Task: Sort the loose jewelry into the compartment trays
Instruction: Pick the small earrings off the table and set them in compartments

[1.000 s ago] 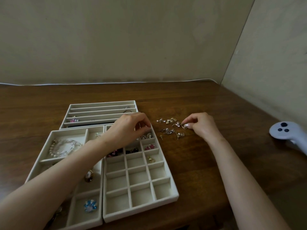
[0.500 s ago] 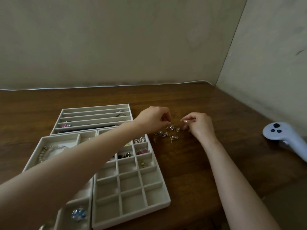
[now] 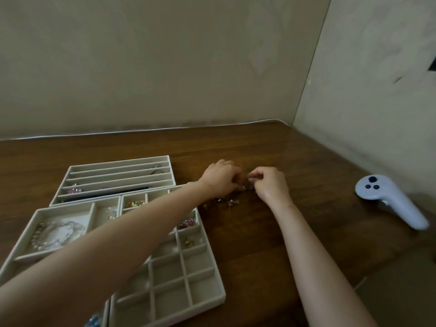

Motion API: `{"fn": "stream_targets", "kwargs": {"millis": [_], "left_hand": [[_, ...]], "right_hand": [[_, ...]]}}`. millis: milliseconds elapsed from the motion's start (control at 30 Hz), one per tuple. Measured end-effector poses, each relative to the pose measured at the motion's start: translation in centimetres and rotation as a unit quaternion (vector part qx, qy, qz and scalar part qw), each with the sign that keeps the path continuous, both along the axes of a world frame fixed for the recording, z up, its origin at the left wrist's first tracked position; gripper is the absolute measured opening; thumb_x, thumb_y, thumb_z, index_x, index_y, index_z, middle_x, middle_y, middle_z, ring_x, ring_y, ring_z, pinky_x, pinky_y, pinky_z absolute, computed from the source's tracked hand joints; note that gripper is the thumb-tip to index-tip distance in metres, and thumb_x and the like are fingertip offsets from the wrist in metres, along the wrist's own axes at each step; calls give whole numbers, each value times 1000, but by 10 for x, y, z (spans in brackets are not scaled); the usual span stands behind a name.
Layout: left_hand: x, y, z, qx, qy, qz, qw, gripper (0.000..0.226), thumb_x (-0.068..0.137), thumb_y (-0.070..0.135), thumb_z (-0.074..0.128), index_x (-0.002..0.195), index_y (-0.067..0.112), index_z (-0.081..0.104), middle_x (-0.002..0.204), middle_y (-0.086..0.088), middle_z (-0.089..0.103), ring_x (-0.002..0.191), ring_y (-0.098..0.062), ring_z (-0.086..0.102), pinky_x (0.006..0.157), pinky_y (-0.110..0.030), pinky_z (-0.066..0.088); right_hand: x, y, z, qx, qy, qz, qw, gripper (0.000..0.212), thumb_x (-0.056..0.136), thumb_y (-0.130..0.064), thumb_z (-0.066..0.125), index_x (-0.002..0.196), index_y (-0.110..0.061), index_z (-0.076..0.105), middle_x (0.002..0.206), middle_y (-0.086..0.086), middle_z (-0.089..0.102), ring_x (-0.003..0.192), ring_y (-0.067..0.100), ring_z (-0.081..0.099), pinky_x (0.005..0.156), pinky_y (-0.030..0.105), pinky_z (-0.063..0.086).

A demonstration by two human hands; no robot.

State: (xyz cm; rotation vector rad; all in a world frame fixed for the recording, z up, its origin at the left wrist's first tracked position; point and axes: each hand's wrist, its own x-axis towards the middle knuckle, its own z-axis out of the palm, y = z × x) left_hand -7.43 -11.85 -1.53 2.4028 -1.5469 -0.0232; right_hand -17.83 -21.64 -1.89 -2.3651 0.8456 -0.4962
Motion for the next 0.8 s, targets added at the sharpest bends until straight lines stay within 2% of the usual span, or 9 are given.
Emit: {"fn": "stream_targets", "kwargs": {"millis": [133, 267, 433, 533, 633, 700, 800], "left_hand": [[1, 1, -2, -22, 5, 8, 1000, 18, 87, 31, 61, 100, 19, 61, 116, -3, 53, 112, -19, 45, 95, -35, 42], [1, 0, -2, -37, 27, 0, 999, 29, 84, 34, 64, 109, 22, 57, 116, -1, 54, 111, -18, 46, 94, -36, 43], [-2, -3, -3, -18, 5, -16, 1000, 20, 85, 28, 63, 104, 20, 58, 112, -1, 56, 109, -20, 48, 93, -37, 43], [-2, 3, 0, -48, 12, -14, 999, 15, 86, 27, 63, 97, 20, 56, 105, 1, 58, 104, -18, 49, 88, -34, 44], [-2, 16, 6, -102, 51, 13, 993, 14, 85, 28, 64, 90, 23, 53, 94, 6, 57, 93, -14, 53, 74, -27, 44], [-2, 27, 8, -117, 74, 27, 990, 15, 85, 27, 65, 92, 20, 54, 90, 6, 58, 83, -11, 54, 68, -24, 45], [-2, 50, 10, -133, 118, 39, 983, 17, 83, 25, 68, 91, 19, 54, 82, 10, 56, 73, -6, 53, 63, -17, 46]], "right_hand": [[0, 0, 0, 0, 7, 1, 1000, 20, 94, -16, 55, 110, -18, 67, 108, 2, 65, 84, 11, 53, 72, 25, 44], [-1, 0, 1, -1, -3, -19, 1000, 22, 94, -13, 53, 111, -16, 66, 111, 4, 65, 95, 16, 59, 78, 28, 49], [0, 0, 0, 8, -1, -26, 1000, 21, 94, -13, 53, 110, -17, 66, 110, 2, 65, 96, 15, 60, 81, 30, 52], [1, 1, 0, 9, 5, -18, 1000, 20, 94, -14, 54, 110, -18, 66, 109, 1, 65, 95, 14, 60, 80, 29, 51], [-1, 1, 2, 23, 6, -3, 1000, 13, 91, -17, 60, 101, -20, 67, 105, 0, 65, 87, 12, 57, 76, 28, 48], [-2, 1, 4, 51, 2, 16, 999, 8, 88, -16, 65, 93, -22, 68, 106, 0, 66, 93, 14, 59, 84, 32, 50], [-8, 5, 12, 114, 27, 86, 989, 10, 83, -16, 69, 92, -22, 70, 116, -1, 62, 113, 16, 52, 98, 38, 42]]}}
